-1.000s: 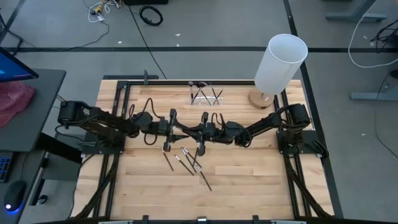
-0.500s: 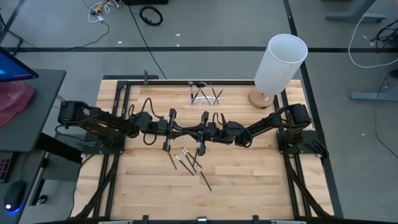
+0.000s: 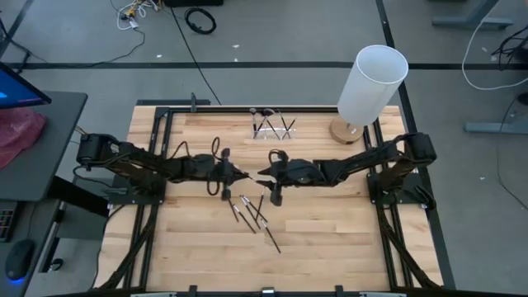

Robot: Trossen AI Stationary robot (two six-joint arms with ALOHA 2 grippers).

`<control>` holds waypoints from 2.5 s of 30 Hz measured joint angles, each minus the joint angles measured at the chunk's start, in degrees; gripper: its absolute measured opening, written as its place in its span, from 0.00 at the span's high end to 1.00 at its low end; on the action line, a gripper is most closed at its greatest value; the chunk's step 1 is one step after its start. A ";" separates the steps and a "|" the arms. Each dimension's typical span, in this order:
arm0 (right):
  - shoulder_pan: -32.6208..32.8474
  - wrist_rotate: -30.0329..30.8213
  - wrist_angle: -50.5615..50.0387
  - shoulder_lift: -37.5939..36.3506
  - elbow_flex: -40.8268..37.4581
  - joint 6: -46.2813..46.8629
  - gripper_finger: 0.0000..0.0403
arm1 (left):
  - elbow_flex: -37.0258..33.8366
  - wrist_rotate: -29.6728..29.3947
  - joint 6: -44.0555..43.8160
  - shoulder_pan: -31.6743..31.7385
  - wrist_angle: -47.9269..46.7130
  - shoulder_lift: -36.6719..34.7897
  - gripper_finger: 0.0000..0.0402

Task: Pick & Place Makeup Supplies
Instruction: Put the black makeup brush into the transparent organizer

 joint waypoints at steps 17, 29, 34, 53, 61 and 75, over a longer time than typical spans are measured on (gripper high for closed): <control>-1.00 0.28 11.61 9.14 1.17 -0.78 0.51 | -0.02 -2.50 -1.20 0.02 -3.44 0.00 0.96; -2.37 1.33 5.11 13.05 11.01 -6.82 0.57 | -0.04 -2.50 -1.35 0.04 -3.52 0.00 0.96; -3.14 1.29 4.55 13.05 11.13 -6.82 0.71 | -0.04 -2.52 -1.33 0.04 -3.47 0.00 0.96; -3.22 0.50 4.42 13.05 11.08 -8.69 0.95 | -0.11 -2.14 -1.35 0.04 -3.40 0.00 0.95; -4.13 -3.84 4.46 13.03 11.04 -7.23 0.67 | -0.11 -0.24 -0.21 0.00 -3.36 0.00 0.96; -4.43 -11.34 6.34 12.94 11.02 -11.34 0.93 | -0.11 1.98 0.22 -0.04 -2.40 0.00 0.95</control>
